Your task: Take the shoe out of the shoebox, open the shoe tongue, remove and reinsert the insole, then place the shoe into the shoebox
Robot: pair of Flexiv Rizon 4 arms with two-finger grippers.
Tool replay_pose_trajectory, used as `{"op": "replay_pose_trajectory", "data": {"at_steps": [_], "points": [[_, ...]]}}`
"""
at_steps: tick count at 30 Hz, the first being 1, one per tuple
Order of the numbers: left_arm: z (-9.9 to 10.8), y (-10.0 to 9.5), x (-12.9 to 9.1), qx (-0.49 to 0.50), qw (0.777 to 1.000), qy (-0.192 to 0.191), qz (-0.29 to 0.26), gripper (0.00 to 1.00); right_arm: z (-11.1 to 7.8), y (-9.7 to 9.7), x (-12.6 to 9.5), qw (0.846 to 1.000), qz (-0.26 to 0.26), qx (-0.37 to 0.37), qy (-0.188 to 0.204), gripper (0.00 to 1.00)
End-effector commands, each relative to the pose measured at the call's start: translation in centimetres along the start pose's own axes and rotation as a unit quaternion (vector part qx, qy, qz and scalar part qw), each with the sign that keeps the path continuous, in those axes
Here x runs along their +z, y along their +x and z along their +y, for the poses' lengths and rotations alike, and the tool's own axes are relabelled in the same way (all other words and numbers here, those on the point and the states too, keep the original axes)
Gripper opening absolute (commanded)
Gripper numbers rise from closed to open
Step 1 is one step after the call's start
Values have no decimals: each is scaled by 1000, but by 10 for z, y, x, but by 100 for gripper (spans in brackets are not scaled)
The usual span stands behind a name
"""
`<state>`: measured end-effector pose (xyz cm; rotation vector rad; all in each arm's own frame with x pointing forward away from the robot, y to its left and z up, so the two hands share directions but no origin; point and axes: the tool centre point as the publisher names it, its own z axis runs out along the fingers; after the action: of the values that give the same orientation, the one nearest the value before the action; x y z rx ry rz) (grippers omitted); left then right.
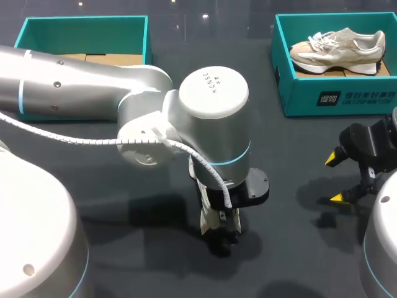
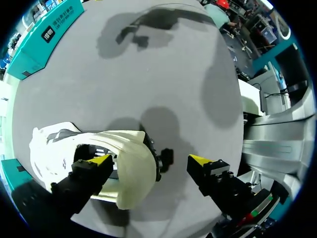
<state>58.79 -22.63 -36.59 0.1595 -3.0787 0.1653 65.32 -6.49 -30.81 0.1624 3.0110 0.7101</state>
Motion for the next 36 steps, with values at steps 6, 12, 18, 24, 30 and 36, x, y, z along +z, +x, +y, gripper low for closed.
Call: {"op": "replay_pose_trajectory", "data": {"at_steps": [6,12,18,24,30,36], "points": [[0,-1,14,-19,1000,-12,-19,89,0,2,0,1000,-2,0,1,100],[4,-2,20,-25,999,-20,-22,66,0,2,0,1000,-2,0,1,100],[8,-2,24,-20,999,-26,-19,68,0,2,0,1000,-2,0,1,100],[10,-6,28,-19,999,-33,-17,60,0,2,0,1000,-2,0,1,100],[11,-10,30,-19,999,-37,-10,0,0,2,0,1000,-2,0,1,100],[12,-11,26,-13,999,-32,-2,0,0,2,0,1000,-2,0,1,100]]}}
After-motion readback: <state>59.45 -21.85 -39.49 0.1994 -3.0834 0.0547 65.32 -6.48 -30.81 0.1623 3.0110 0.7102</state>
